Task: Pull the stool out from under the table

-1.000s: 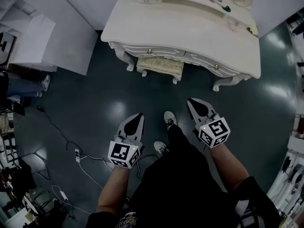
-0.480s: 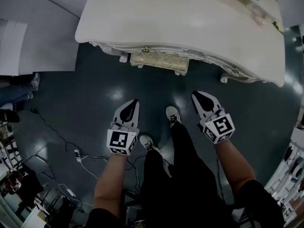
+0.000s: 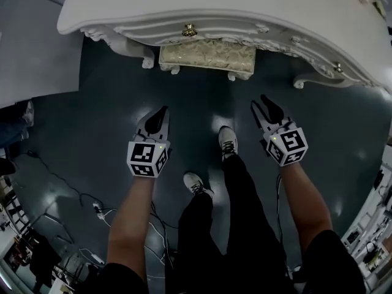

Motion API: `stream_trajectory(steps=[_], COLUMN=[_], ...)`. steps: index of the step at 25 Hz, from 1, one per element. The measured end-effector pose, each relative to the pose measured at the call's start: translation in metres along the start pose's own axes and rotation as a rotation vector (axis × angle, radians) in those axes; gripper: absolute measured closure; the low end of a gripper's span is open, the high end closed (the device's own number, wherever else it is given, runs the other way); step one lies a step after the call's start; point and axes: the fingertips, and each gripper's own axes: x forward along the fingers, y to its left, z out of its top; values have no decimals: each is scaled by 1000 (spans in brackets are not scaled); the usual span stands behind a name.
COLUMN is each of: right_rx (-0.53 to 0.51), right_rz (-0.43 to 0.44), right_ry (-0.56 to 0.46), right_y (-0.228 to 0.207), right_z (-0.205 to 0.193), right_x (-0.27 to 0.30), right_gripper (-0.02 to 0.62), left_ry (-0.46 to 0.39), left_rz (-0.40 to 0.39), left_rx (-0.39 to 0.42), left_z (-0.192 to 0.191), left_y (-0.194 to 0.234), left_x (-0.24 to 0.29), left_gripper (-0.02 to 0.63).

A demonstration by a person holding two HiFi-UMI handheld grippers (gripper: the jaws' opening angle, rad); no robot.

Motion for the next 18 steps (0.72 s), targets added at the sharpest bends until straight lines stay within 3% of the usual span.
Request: stream_trajectory(steps=[5, 8, 18], right_rx=[-3, -2, 13], right_rz=[-43, -61, -136], right_ry=[62, 78, 86], right_y=[-35, -55, -111], right_z=[-61, -84, -140], right_x=[45, 70, 135], right_gripper=[414, 391, 330], left_ry=[14, 28, 32], left_rz=[36, 53, 140], left_rx=[0, -7, 34], left_z=[-45, -66, -99], left_y=[43, 64, 126], left_x=[47, 75, 171], left_gripper=[593, 510, 376])
